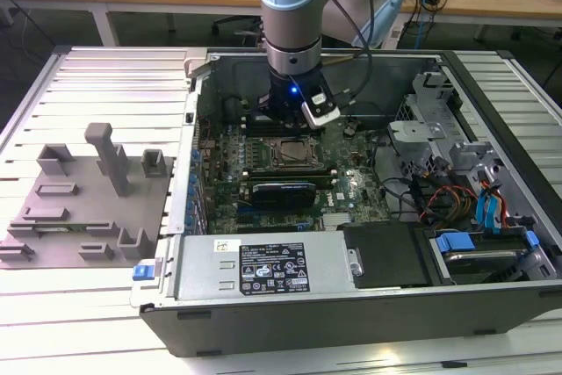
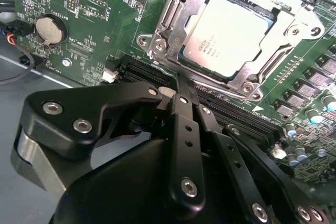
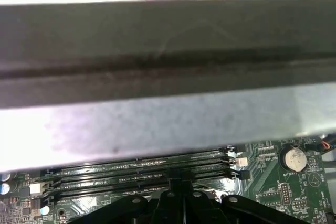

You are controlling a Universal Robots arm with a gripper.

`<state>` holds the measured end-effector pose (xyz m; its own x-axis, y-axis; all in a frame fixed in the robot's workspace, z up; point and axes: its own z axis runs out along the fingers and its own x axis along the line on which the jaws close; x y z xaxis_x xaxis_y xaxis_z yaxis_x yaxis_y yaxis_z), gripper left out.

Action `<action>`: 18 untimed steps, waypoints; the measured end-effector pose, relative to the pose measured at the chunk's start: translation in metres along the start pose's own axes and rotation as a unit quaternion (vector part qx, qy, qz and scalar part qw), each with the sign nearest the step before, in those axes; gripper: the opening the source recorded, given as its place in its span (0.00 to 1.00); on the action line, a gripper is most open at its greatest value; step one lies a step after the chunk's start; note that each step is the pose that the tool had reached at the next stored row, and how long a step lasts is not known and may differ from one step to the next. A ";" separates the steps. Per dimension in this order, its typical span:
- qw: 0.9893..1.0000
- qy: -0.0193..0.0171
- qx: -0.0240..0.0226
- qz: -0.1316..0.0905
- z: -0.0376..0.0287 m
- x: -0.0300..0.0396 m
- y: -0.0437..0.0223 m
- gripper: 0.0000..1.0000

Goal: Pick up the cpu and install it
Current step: 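Install the first cpu locking lever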

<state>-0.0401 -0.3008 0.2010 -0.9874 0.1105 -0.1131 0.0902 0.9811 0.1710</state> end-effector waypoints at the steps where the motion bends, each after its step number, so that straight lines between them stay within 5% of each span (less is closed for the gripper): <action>1: 1.000 0.000 0.001 0.001 0.0003 -0.0001 -0.0001 0.11; 8: 1.000 -0.001 0.006 0.005 0.0030 -0.0011 -0.0005 0.11; 18: 1.000 -0.003 0.006 0.008 0.0039 -0.0029 0.0000 0.11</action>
<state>-0.0368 -0.3005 0.1976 -0.9851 0.1276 -0.1154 0.1081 0.9809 0.1616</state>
